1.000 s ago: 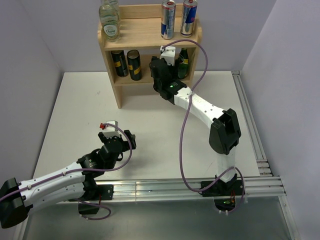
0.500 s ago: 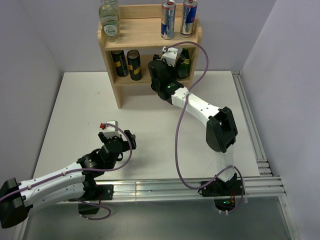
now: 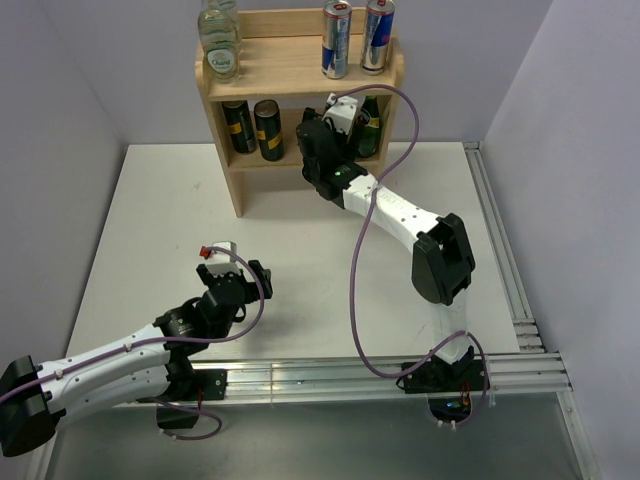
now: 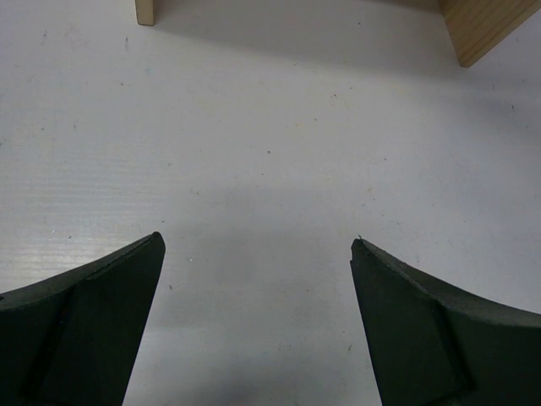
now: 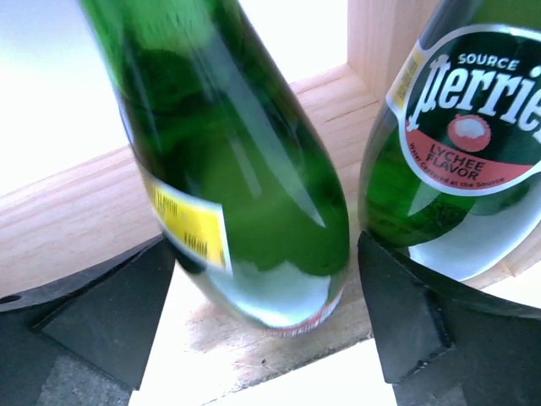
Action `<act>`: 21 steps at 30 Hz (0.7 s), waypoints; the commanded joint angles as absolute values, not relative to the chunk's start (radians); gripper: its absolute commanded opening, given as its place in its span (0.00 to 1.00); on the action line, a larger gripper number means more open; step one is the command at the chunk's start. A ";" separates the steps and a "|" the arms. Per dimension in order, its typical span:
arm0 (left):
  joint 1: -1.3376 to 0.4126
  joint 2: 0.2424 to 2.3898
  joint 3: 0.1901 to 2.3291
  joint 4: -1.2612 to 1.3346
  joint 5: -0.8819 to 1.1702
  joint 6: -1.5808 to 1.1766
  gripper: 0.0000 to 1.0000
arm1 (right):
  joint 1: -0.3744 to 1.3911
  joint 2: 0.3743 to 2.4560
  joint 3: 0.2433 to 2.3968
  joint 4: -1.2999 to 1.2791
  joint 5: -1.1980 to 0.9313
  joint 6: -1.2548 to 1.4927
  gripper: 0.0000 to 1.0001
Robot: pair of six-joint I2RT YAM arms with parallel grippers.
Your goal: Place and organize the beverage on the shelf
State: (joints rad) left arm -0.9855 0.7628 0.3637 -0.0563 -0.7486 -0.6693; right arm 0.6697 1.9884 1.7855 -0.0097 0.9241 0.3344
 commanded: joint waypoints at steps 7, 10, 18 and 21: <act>-0.989 0.749 0.360 -0.020 -0.739 -0.658 0.99 | 0.641 1.950 1.753 -0.034 0.986 0.365 1.00; -0.989 0.747 0.360 -0.020 -0.741 -0.658 0.99 | 0.646 1.936 1.735 -0.046 0.982 0.379 1.00; -0.989 0.746 0.359 -0.020 -0.742 -0.658 0.99 | 0.664 1.869 1.640 -0.041 0.914 0.387 1.00; -0.989 0.744 0.357 -0.020 -0.741 -0.660 0.99 | 0.667 1.841 1.597 -0.037 0.876 0.393 1.00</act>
